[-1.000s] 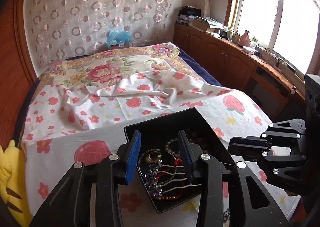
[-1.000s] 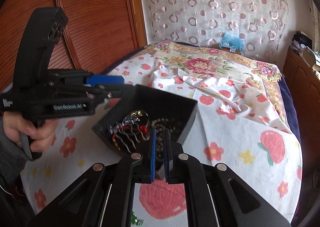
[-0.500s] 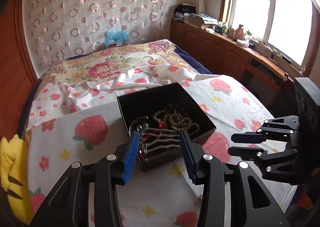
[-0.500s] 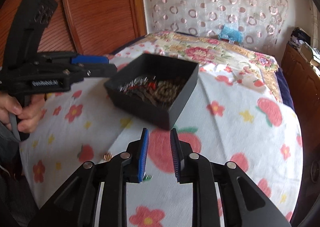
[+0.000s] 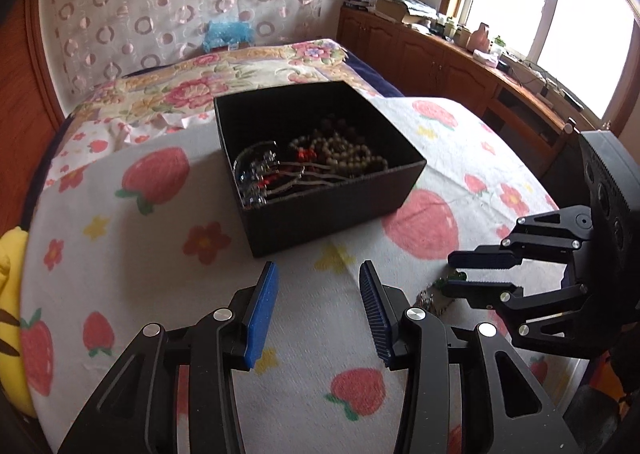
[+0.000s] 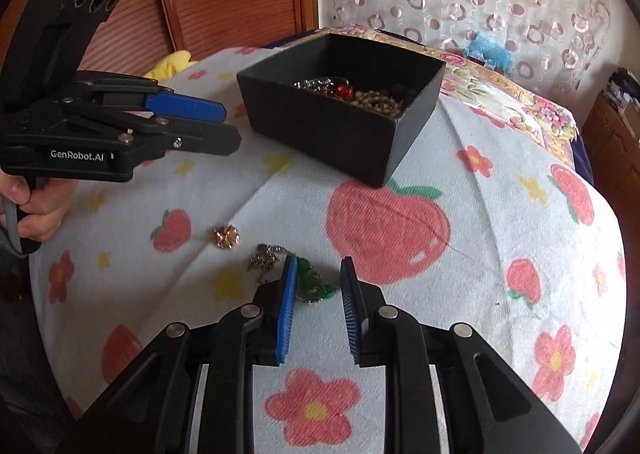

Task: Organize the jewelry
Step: 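Grasp the flower earring with the left tool while the right tool grasps the silver chain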

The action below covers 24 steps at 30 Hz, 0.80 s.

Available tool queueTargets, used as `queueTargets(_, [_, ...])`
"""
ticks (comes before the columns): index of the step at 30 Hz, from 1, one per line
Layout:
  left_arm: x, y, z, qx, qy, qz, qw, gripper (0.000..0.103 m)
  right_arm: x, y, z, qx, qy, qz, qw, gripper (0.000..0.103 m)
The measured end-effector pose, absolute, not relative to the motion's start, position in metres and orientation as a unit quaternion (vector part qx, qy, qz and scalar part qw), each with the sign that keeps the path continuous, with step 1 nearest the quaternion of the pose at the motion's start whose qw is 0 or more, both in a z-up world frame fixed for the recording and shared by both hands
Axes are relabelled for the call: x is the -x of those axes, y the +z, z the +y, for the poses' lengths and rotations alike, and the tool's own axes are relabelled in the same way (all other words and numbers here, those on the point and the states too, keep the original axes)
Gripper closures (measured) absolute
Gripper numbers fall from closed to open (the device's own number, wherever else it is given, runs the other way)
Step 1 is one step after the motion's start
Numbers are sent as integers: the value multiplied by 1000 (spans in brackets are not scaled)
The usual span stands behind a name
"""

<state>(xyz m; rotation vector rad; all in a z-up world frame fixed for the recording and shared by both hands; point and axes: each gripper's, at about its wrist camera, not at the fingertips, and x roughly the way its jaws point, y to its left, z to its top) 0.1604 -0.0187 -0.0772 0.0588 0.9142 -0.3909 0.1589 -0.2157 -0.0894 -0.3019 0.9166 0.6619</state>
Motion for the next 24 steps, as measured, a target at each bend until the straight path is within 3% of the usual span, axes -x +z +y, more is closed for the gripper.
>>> queueTargets(4, [-157,-84,-22,-31,-192,447,873,63,-155,-90,-214,159,309,428,834,79])
queueTargets(5, [-155,-85,-24,-32,-193,447,873,63,-153,-89,-214,164,307,426,835,85])
queueTargets(24, [-130,-90,-47,-47,-229,443,865,63,-164,-84,-250,115,249,423,864,86])
